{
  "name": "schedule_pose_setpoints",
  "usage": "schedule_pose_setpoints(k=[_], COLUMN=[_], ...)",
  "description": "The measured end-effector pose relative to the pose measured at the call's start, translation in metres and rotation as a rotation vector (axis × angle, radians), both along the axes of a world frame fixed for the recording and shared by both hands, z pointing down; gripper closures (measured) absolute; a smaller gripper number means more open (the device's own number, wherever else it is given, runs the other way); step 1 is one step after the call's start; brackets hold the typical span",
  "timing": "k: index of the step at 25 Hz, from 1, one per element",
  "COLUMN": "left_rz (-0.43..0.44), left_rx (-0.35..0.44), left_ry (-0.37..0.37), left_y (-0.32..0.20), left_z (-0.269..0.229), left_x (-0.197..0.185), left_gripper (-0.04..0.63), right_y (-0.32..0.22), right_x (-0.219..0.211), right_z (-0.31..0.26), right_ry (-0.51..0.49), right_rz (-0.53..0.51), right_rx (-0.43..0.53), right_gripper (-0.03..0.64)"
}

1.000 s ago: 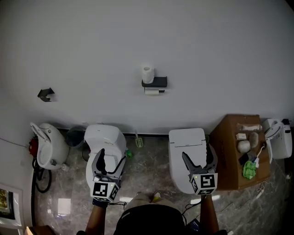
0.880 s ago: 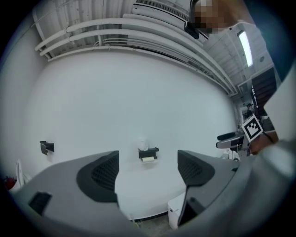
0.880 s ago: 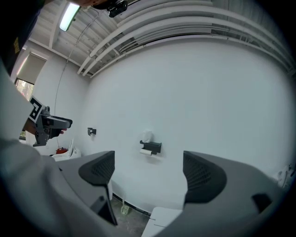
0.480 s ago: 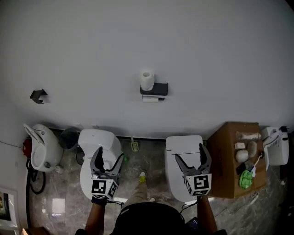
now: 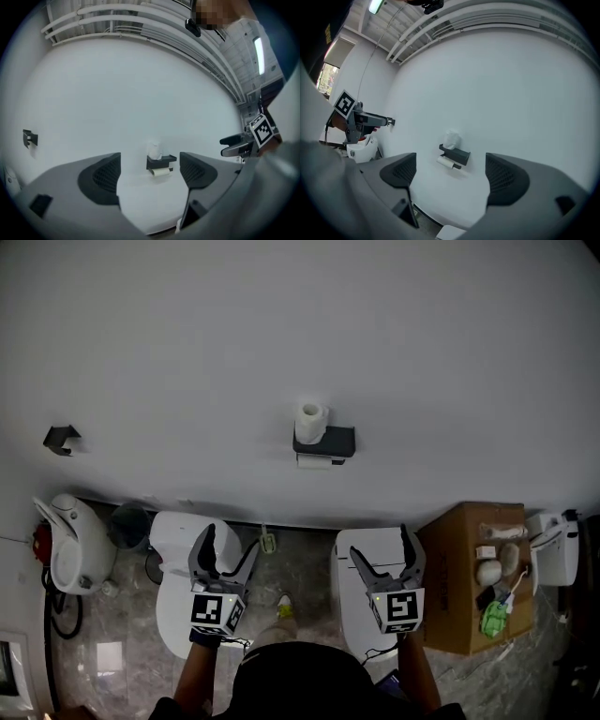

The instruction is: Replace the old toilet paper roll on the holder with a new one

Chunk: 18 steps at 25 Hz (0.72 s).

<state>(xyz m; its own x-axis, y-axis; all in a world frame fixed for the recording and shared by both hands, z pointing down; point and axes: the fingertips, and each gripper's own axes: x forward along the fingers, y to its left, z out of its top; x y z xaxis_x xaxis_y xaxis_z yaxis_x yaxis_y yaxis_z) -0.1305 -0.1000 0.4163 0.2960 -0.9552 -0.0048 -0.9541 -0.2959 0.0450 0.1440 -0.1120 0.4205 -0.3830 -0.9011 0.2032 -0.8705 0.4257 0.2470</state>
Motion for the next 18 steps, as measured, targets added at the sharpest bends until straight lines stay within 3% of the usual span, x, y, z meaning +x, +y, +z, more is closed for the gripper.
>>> schedule_pose_setpoints(k=[6,10,18], left_rz=[0.019,0.031,0.1], left_rx=[-0.068,-0.02,-0.034], left_ry=[0.008,0.016,0.022], left_y=[-0.038,-0.065,-0.094], left_z=[0.018,0.029,0.05], left_x=[-0.022,-0.031,-0.009], left_gripper=[0.193,0.195,0.195], right_y=[-0.042,-0.065,-0.078], right_x=[-0.038,-0.057,-0.066], right_z=[0.013,0.028,0.059], right_ry=[0.075,0.143,0.384], right_rz=[-0.023,-0.037,-0.027], right_rx=[0.009,0.013,0.034], right_gripper=[0.152,0.152,0.159])
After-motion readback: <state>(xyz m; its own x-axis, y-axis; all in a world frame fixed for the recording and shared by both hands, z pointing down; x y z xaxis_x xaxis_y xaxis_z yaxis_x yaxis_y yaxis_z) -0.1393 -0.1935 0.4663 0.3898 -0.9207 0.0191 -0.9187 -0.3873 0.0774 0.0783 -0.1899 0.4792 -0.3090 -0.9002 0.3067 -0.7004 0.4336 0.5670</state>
